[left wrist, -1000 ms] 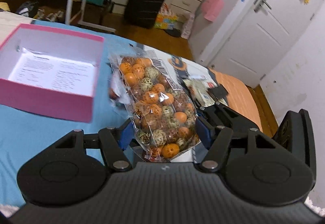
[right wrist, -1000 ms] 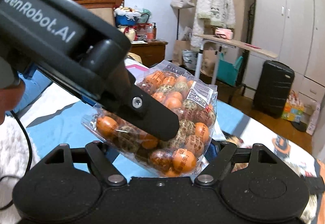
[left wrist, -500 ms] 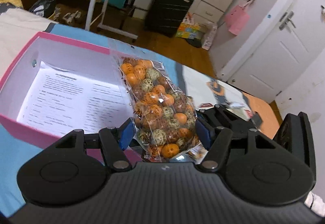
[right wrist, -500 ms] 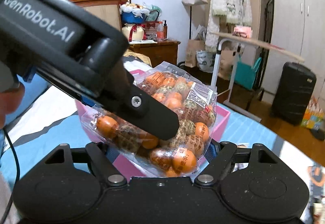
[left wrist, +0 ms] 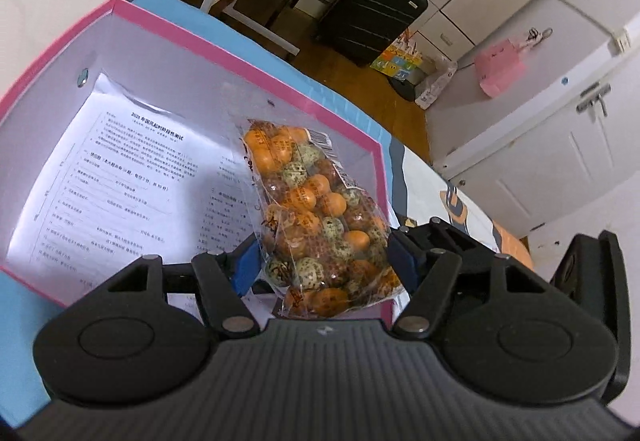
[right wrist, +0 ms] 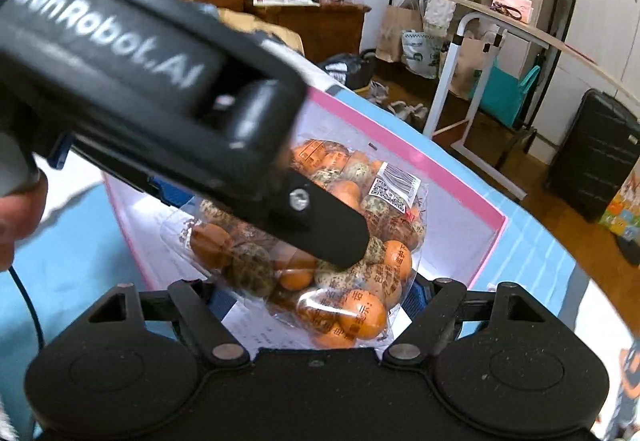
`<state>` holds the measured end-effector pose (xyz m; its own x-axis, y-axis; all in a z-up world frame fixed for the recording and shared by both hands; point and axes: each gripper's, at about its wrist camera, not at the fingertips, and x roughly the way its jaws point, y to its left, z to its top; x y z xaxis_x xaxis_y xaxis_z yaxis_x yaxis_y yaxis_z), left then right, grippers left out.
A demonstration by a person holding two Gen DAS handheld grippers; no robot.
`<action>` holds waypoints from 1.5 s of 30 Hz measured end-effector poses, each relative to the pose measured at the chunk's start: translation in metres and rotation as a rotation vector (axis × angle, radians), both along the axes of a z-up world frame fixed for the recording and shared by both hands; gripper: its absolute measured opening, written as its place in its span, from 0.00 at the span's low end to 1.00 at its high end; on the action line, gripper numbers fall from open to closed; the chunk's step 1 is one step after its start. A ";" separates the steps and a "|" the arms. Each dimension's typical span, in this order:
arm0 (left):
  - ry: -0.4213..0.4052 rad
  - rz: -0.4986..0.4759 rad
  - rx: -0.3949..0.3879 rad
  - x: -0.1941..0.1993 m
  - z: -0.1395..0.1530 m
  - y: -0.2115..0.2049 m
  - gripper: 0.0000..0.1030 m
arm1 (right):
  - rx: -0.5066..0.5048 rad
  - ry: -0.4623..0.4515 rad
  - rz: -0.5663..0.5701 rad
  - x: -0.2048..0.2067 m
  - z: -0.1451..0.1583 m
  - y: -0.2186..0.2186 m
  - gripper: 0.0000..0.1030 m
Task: Organize snacks
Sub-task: 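Carry the peanut bag into the pink box and release it, then move the left tool to the red-labelled peanut bag and grasp it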
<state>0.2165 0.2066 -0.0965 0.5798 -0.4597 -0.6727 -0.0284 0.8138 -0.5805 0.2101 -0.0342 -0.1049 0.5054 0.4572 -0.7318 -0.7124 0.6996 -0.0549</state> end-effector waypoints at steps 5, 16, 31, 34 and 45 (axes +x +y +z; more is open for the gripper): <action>0.039 0.045 0.037 0.009 -0.015 -0.004 0.64 | -0.046 0.093 0.015 0.012 -0.002 0.003 0.81; -0.022 0.083 0.175 -0.012 0.015 -0.015 0.70 | 0.009 0.105 0.054 -0.016 0.031 -0.034 0.93; -0.106 -0.127 0.415 -0.080 0.117 -0.081 0.71 | 0.152 0.000 0.058 -0.077 0.110 -0.137 0.93; -0.112 -0.193 0.368 -0.089 0.127 -0.099 0.73 | 0.135 -0.046 0.049 -0.089 0.121 -0.156 0.93; -0.136 -0.339 0.243 -0.052 0.125 -0.201 0.80 | 0.102 0.019 -0.152 -0.106 0.072 -0.225 0.94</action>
<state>0.1645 0.0060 0.0288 0.5144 -0.4766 -0.7129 0.3272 0.8775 -0.3506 0.1042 -0.2590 -0.0328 0.5609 0.4486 -0.6958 -0.5982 0.8006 0.0339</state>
